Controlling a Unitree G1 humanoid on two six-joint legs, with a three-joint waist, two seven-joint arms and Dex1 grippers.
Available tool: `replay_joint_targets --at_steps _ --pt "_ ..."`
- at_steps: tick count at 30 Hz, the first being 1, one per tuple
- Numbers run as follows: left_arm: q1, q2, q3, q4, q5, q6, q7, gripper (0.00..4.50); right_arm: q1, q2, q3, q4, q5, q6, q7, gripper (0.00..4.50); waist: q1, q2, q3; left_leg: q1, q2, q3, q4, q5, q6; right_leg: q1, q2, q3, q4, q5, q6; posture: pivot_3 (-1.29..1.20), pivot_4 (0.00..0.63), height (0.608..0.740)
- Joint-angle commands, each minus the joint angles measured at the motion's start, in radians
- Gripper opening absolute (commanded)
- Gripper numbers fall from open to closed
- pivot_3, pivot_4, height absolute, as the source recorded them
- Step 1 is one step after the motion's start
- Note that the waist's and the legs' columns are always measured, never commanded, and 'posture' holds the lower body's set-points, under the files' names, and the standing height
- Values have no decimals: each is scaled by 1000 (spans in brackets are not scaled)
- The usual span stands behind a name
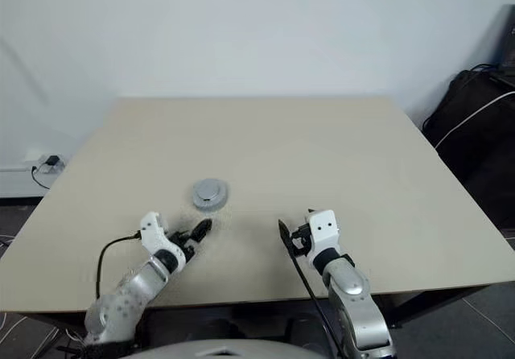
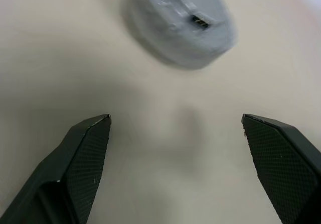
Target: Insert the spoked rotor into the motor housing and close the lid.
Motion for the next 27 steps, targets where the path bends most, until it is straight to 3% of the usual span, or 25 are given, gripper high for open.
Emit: replay_joint_targets --at_steps 1,5,10,27 --pt "18 5 -50 -39 242 -281 42 4442 -5 29 -36 8 0 -86 -37 4500 11 -1 2 -1 -1 0 -3 1 -1 -2 -1 0 0 0 0 0 0 740" --pt "39 -35 -51 52 373 -591 60 4442 4 55 -53 53 -42 -182 -93 4500 26 0 1 -3 -1 1 -12 7 -12 -7 -2 -1 -2 -2 -4 0 0 740" --pt "15 -64 -44 185 471 -757 99 4442 6 69 -54 102 -90 -269 -144 4500 24 -1 2 -7 0 1 -13 8 -12 -12 -1 -4 -1 -5 -8 0 0 740" --pt "-21 -73 -87 238 435 -785 -35 4442 13 121 -82 122 -102 -322 -219 4500 24 -5 5 -7 1 0 -5 4 -4 -11 -2 -4 6 -5 -7 0 0 740"
